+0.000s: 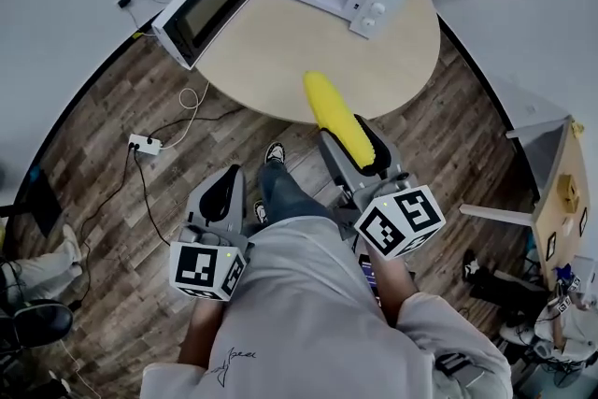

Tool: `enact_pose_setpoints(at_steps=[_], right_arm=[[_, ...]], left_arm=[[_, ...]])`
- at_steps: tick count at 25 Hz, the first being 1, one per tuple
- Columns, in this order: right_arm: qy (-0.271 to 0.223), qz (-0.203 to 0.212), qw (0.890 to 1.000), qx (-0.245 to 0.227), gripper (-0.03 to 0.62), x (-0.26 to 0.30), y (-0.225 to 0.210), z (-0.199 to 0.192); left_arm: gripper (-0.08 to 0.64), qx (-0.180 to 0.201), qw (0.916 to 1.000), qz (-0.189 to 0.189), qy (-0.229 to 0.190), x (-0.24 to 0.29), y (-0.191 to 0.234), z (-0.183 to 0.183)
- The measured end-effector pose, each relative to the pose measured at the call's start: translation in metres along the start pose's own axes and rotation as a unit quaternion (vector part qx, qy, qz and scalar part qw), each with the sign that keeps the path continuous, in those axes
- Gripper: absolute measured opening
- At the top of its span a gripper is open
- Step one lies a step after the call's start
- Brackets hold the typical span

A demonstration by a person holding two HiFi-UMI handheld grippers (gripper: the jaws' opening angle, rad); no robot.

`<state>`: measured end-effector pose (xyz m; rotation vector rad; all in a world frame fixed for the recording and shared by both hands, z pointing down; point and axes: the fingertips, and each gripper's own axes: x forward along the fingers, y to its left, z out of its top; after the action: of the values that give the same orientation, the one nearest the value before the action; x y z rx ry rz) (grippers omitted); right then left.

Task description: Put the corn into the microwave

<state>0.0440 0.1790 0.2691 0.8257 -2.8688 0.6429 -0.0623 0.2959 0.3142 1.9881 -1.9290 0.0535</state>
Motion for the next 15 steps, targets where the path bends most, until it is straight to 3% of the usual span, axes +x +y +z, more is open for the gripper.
enact_pose_setpoints(at_steps=[5,15], right_arm=[[-0.008,-0.015,1.0,0.013,0.259,0.027,-0.024,0.009],[-0.017,-0.031,0.998,0.042,0.259,0.097,-0.074,0.036]], left_arm=[[-0.009,0.044,0.999,-0.007,0.008,0.034,0.011,0.015],[-0.009,0.052,0.9972,-0.048,0.024,0.124,0.045,0.052]])
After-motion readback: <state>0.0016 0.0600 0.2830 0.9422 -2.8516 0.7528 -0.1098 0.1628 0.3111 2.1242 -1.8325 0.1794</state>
